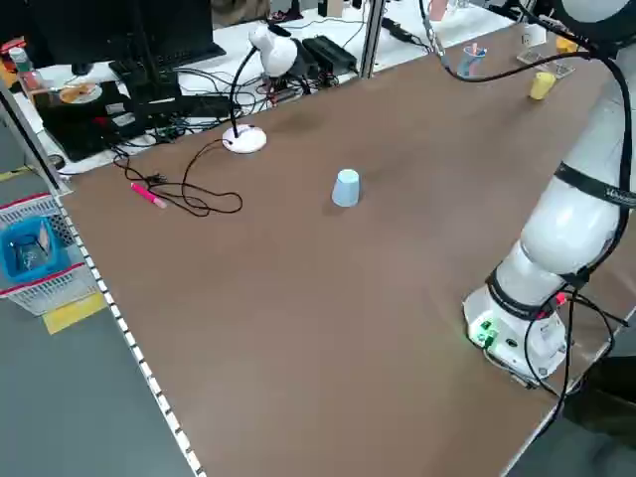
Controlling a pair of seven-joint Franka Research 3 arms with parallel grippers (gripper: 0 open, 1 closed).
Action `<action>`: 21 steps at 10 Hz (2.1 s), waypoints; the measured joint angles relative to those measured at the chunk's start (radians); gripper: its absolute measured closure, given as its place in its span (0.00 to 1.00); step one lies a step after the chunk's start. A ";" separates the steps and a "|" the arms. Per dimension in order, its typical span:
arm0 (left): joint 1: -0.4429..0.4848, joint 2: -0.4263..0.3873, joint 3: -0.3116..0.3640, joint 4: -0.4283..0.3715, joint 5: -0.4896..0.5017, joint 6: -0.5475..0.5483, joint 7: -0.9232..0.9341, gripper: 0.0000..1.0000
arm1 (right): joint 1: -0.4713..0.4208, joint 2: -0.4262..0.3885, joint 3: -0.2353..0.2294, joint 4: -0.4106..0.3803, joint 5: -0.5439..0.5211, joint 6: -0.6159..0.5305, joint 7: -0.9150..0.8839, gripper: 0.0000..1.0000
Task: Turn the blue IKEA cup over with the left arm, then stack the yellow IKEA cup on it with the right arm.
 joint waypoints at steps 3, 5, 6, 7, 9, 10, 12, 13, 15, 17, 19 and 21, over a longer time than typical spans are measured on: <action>0.001 0.000 0.000 -0.016 -0.022 0.000 0.053 0.00 | 0.000 0.000 0.000 0.000 0.018 -0.020 0.000 0.00; 0.001 0.000 0.000 -0.038 -0.023 0.001 0.083 0.00 | 0.000 0.000 0.000 0.000 0.019 -0.020 -0.001 0.00; 0.001 0.000 0.000 -0.039 -0.023 0.002 0.084 0.00 | 0.000 0.000 0.000 0.000 0.019 -0.020 -0.001 0.00; 0.001 0.000 0.000 -0.039 -0.023 0.004 0.084 0.00 | 0.000 0.000 0.000 0.000 0.019 -0.020 -0.001 0.00; 0.000 0.005 -0.001 -0.039 -0.023 0.004 0.084 0.00 | 0.000 0.000 0.000 0.000 0.020 -0.020 -0.001 0.00; 0.000 0.013 -0.001 -0.039 -0.023 0.004 0.084 0.00 | 0.000 0.000 0.000 0.000 0.020 -0.020 -0.001 0.00; 0.007 0.039 0.003 -0.040 -0.007 0.005 0.101 0.00 | 0.000 0.000 0.000 0.000 0.020 -0.020 -0.001 0.00; 0.025 0.052 0.005 -0.040 -0.004 0.005 0.154 0.00 | 0.000 0.000 0.000 0.000 0.020 -0.020 -0.001 0.00; 0.067 0.062 0.007 -0.038 -0.006 0.006 0.367 0.01 | 0.000 0.000 0.000 0.000 0.020 -0.020 -0.001 0.00; 0.136 0.063 0.009 -0.035 -0.096 0.005 0.612 0.01 | 0.000 0.000 0.000 0.000 0.020 -0.020 -0.001 0.00; 0.232 0.091 0.010 -0.042 -0.233 0.000 0.877 0.01 | 0.000 0.000 -0.001 0.000 0.020 -0.020 -0.001 0.00; 0.295 0.147 0.011 -0.055 -0.340 -0.059 1.057 0.01 | 0.000 0.000 0.000 0.000 0.020 -0.020 -0.001 0.00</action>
